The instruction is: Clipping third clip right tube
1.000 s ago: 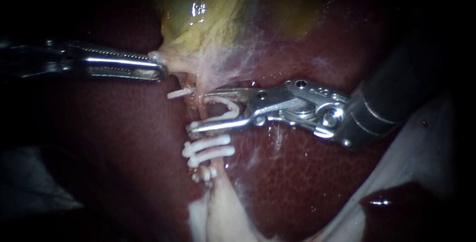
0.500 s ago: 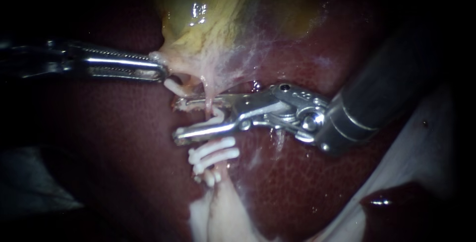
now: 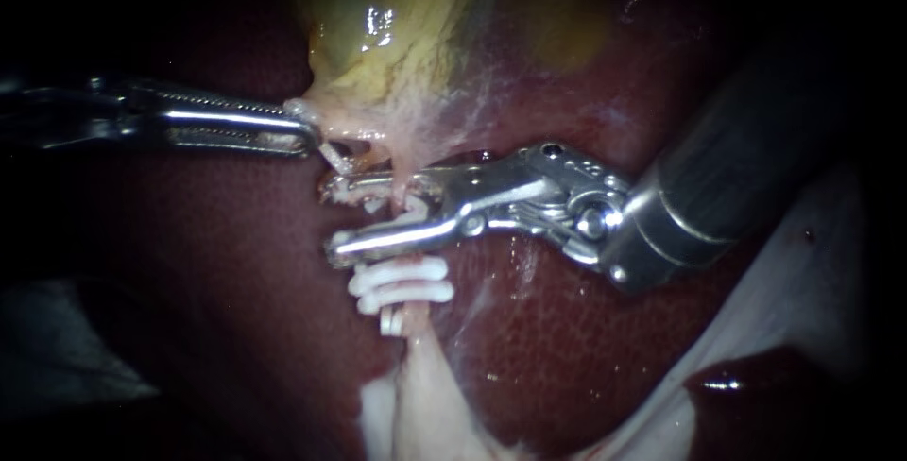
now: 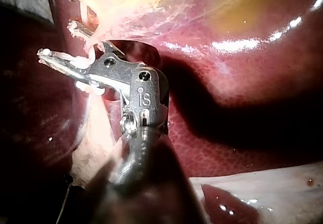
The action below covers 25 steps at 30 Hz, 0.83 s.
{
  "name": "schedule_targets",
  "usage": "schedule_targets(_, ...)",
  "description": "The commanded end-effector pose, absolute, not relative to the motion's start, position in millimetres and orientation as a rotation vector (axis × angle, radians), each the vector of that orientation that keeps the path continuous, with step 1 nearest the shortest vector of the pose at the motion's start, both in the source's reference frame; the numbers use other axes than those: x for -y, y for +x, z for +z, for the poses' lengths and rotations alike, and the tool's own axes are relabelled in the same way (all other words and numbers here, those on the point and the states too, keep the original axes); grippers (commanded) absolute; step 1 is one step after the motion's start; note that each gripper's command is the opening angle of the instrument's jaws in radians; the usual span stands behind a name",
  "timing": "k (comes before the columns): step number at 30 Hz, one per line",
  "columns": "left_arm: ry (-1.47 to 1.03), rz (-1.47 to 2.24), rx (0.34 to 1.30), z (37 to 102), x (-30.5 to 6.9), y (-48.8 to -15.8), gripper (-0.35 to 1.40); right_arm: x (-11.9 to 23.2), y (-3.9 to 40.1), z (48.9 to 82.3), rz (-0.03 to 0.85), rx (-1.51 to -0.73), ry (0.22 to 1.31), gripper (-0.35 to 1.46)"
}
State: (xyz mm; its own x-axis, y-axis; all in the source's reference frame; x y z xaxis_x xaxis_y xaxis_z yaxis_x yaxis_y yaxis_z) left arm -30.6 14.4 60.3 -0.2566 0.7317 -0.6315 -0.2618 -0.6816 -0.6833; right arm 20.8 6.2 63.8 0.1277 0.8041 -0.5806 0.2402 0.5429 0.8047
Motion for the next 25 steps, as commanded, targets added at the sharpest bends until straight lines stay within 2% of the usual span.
schedule_targets(1,-1.348,1.988,0.599,60.3,-14.4,-30.6,-0.35,-6.1,20.6,63.8,0.519,-1.425,0.967,0.28)
schedule_targets(12,-1.348,1.989,0.599,60.4,-14.5,-30.6,-0.35,-6.0,19.7,63.9,0.542,-1.409,0.996,-0.35)
schedule_targets(25,-1.348,1.989,0.599,60.5,-14.6,-30.6,-0.35,-5.9,19.4,64.0,0.552,-1.387,1.005,-0.35)
